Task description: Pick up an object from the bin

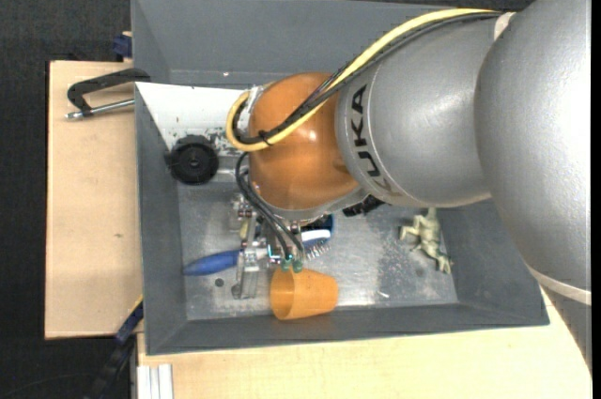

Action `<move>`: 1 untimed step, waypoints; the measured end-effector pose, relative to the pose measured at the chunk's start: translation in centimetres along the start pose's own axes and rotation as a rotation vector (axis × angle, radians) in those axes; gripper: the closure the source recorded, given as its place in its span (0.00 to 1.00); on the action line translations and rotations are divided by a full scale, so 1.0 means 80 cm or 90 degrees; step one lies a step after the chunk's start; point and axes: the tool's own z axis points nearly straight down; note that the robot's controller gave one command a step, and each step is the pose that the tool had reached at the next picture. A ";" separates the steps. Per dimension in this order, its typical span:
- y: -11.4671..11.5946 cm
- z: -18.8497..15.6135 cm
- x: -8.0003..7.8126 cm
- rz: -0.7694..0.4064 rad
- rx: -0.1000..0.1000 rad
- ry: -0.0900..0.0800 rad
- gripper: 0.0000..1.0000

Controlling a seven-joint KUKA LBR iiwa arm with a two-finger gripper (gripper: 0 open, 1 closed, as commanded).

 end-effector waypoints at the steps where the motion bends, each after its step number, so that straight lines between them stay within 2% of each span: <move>1: 0.035 0.098 -0.034 -0.172 0.000 -0.003 0.00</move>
Offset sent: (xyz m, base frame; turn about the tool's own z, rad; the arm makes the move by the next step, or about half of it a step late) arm 0.0268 0.0271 -0.0776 -0.2701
